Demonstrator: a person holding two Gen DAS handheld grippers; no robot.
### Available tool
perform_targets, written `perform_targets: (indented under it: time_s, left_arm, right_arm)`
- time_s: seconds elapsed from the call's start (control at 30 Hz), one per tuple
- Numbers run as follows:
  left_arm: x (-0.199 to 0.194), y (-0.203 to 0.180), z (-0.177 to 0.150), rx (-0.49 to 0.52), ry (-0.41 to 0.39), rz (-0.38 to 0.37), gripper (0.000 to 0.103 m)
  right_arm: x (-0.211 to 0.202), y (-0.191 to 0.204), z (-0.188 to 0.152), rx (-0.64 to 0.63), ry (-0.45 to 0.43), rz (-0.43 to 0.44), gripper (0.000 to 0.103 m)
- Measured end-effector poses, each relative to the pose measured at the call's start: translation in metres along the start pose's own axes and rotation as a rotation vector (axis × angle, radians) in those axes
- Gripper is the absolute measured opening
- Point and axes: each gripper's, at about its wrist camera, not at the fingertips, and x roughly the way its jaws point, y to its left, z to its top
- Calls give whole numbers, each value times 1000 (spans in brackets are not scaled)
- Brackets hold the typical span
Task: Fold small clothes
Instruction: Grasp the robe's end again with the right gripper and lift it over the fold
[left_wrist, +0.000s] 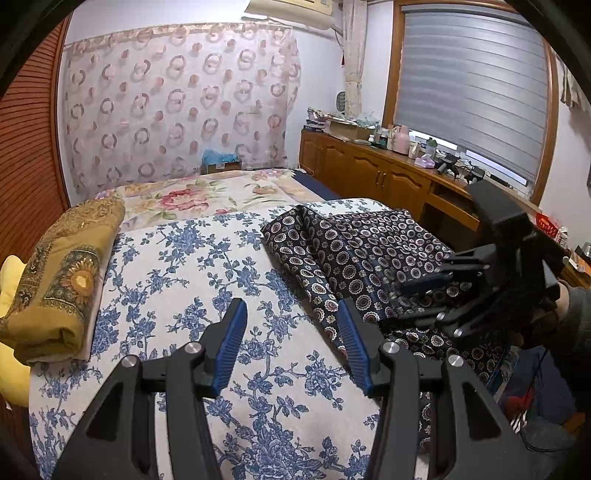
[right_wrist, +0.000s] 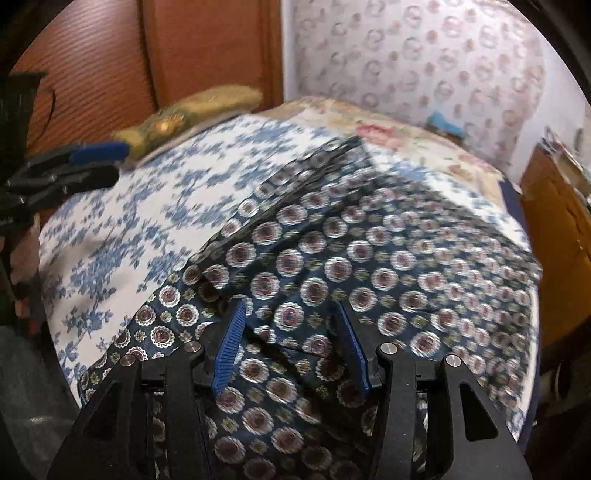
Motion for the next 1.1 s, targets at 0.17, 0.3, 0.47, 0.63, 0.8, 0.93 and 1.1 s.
perform_targets:
  time_s: [0.17, 0.3, 0.47, 0.63, 0.8, 0.93, 1.1]
  left_arm:
    - [2, -3, -2, 0, 7, -9, 50]
    - [5, -5, -3, 2, 14, -13, 50]
    - [6, -6, -5, 6, 19, -18, 50]
    - [6, -6, -5, 8, 21, -19, 50]
    - [7, -7, -7, 7, 23, -20, 50]
    - [6, -9, -8, 8, 25, -23, 50]
    - [8, -11, -7, 10, 31, -25, 50]
  right_arm:
    - [14, 6, -1, -40, 38, 14, 53]
    - [17, 6, -2, -56, 32, 6, 53]
    - [17, 5, -3, -59, 9, -10, 34]
    - [-4, -11, 5, -41, -68, -76, 7]
    - [-39, -41, 21, 25, -170, -157, 6]
    - [-50, -73, 32, 64, -186, -241, 6]
    - [-47, -122, 34, 149, -146, -307, 6]
